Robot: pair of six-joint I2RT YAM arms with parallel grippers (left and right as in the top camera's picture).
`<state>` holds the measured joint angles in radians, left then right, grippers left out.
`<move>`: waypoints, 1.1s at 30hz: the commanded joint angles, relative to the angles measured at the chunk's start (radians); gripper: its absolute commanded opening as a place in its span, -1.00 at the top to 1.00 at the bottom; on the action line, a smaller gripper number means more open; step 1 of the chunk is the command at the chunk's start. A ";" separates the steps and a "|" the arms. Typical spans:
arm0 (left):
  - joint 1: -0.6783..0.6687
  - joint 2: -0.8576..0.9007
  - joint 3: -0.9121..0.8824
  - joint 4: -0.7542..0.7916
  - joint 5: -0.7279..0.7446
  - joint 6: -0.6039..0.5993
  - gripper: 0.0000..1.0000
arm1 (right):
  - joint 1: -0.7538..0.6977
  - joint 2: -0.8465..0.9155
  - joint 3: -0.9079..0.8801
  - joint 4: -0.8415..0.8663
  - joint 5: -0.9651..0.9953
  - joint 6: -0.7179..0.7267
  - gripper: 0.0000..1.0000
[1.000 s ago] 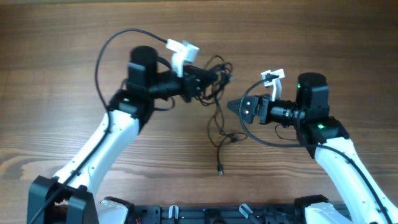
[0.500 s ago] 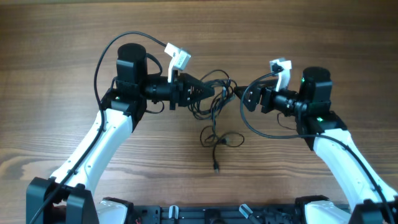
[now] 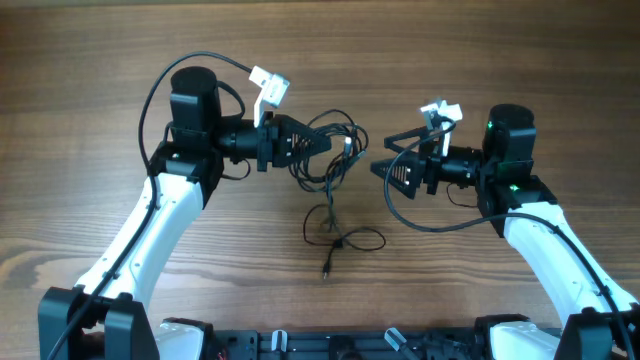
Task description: Untangle cables
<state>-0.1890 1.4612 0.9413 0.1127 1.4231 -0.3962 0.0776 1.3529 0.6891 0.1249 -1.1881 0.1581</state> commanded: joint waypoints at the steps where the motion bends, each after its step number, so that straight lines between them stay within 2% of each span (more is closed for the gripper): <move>1: -0.024 -0.014 0.007 0.002 0.024 -0.010 0.92 | -0.002 0.007 0.005 0.033 -0.015 -0.023 -0.92; 4: -0.054 -0.014 0.007 0.002 0.023 -0.009 0.92 | -0.002 0.007 0.005 0.051 0.024 -0.020 -0.87; 10: -0.091 -0.014 0.007 0.003 0.023 -0.009 0.92 | -0.002 0.007 0.005 0.176 0.012 0.085 -0.82; 18: -0.108 -0.014 0.007 0.003 0.023 -0.009 0.92 | 0.018 0.007 0.005 0.146 0.114 0.089 -0.78; 23: -0.134 -0.014 0.007 0.004 0.022 -0.009 0.92 | 0.093 0.016 0.005 0.124 0.298 0.108 -0.78; 26: -0.136 -0.014 0.007 0.005 0.011 -0.009 0.92 | 0.095 0.024 0.005 0.129 0.236 0.103 -0.78; 30: -0.136 -0.014 0.007 0.056 -0.042 -0.010 0.92 | 0.122 0.032 0.005 0.123 0.154 0.103 -0.54; 32: -0.137 -0.014 0.007 0.089 -0.043 -0.036 0.92 | 0.161 0.052 0.005 0.147 0.225 0.085 -0.10; 33: -0.138 -0.014 0.007 0.090 -0.039 -0.057 0.92 | 0.164 0.059 0.005 0.166 0.284 0.090 0.32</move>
<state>-0.3191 1.4612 0.9413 0.1829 1.3956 -0.4107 0.2058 1.3819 0.6891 0.2600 -0.9783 0.2600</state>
